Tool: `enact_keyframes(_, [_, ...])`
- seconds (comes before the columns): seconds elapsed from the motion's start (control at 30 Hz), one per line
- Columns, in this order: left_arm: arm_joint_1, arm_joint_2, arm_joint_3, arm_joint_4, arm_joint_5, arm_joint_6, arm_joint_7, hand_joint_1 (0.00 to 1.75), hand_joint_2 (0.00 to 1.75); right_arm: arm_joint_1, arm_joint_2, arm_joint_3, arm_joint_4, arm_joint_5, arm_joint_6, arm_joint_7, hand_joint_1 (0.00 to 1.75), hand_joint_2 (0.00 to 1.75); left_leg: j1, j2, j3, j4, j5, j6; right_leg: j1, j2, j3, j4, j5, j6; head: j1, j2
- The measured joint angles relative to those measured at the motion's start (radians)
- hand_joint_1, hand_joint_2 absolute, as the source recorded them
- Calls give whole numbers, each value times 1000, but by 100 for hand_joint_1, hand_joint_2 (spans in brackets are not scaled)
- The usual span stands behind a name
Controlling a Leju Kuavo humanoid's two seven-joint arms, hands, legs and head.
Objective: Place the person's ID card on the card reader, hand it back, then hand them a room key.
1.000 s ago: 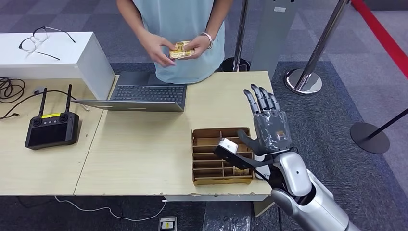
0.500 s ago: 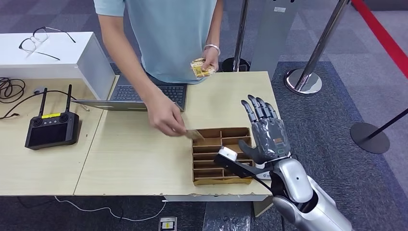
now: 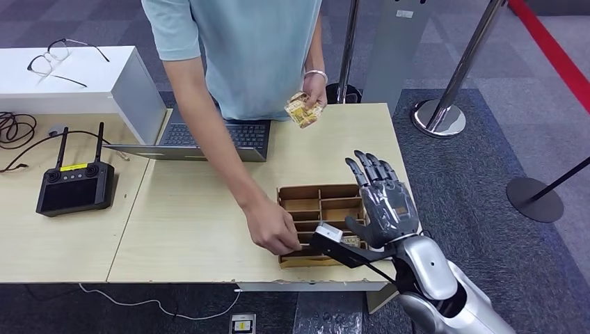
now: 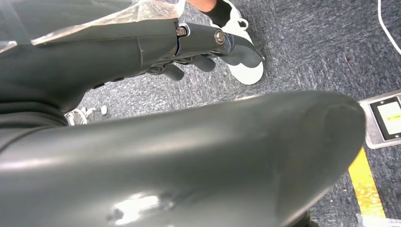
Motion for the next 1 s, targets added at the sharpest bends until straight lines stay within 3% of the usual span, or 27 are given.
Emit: enact_keyframes(1.0, [1, -8, 13, 0, 17, -1, 10, 0, 0, 27, -19, 31, -25, -102, 142, 28, 0, 175, 0, 0, 0, 0, 0, 0, 0, 0, 0, 0, 0, 0, 0, 0])
